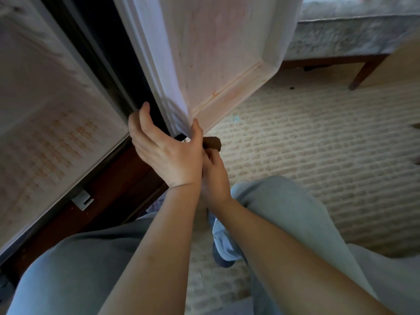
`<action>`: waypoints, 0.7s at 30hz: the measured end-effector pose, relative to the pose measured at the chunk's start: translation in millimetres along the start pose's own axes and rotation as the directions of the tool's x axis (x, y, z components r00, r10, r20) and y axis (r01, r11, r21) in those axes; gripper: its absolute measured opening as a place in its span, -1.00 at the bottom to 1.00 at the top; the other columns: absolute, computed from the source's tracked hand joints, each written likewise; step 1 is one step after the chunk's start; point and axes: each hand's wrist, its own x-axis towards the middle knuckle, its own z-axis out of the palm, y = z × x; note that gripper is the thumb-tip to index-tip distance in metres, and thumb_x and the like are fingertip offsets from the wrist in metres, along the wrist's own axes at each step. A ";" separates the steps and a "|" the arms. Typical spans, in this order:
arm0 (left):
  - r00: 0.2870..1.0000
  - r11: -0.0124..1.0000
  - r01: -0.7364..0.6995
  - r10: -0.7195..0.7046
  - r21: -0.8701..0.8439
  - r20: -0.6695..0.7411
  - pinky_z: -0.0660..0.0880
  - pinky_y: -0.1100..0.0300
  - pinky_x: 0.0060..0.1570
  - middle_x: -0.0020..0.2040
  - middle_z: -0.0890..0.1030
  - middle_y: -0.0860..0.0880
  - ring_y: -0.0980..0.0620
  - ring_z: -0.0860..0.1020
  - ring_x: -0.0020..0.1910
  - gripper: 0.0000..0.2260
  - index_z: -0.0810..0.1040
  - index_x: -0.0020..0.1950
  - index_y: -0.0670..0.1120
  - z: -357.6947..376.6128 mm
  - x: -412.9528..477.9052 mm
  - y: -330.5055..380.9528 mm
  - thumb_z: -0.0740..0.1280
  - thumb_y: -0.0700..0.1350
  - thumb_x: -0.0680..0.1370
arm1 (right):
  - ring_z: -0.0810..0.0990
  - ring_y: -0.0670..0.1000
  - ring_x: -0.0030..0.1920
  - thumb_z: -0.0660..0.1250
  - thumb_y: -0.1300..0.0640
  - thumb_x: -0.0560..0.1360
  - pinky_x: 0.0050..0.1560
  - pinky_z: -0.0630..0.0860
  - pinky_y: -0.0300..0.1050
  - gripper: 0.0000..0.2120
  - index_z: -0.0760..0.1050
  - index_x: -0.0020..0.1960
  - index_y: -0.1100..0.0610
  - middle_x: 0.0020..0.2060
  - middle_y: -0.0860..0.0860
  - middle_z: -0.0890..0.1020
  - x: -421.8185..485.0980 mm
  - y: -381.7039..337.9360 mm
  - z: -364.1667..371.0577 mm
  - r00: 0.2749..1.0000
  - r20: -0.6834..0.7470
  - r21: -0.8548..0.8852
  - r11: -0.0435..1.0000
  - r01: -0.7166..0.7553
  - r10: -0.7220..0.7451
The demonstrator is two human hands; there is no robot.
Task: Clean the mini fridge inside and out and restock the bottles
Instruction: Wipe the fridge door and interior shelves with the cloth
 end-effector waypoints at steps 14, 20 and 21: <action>0.968 0.991 -0.083 0.106 -0.109 0.227 0.51 -0.12 0.13 0.48 0.16 -0.23 -0.15 0.26 0.45 -0.58 0.37 0.36 -0.10 -28.9 -7.0 -17.1 0.33 -0.10 0.53 | 0.47 0.13 0.18 0.19 0.18 0.60 0.11 0.51 0.05 -0.51 0.15 0.48 -0.02 0.28 0.12 0.40 -2.8 5.4 17.5 0.957 0.096 -0.211 0.934 0.288 -0.273; 0.947 0.990 -0.108 0.130 -0.092 0.293 0.35 0.58 -0.11 0.51 0.15 -0.19 -0.14 0.36 0.38 -0.57 0.35 0.36 -0.14 -46.3 -4.0 -25.0 0.33 -0.12 0.52 | 0.53 0.27 0.11 0.31 0.38 0.47 -0.03 0.56 0.12 -0.45 0.33 0.43 0.18 0.33 0.25 0.42 -4.2 11.7 30.6 0.925 0.047 -0.247 0.893 0.377 -0.377; 0.945 0.989 -0.109 0.133 -0.095 0.299 0.32 0.58 -0.13 0.52 0.14 -0.19 -0.15 0.36 0.39 -0.57 0.35 0.36 -0.15 -48.1 -3.3 -27.0 0.33 -0.12 0.52 | 0.56 0.29 0.03 0.37 0.41 0.39 -0.14 0.58 0.09 -0.42 0.39 0.39 0.20 0.28 0.28 0.45 -4.9 11.9 28.8 0.910 0.028 -0.251 0.878 0.408 -0.415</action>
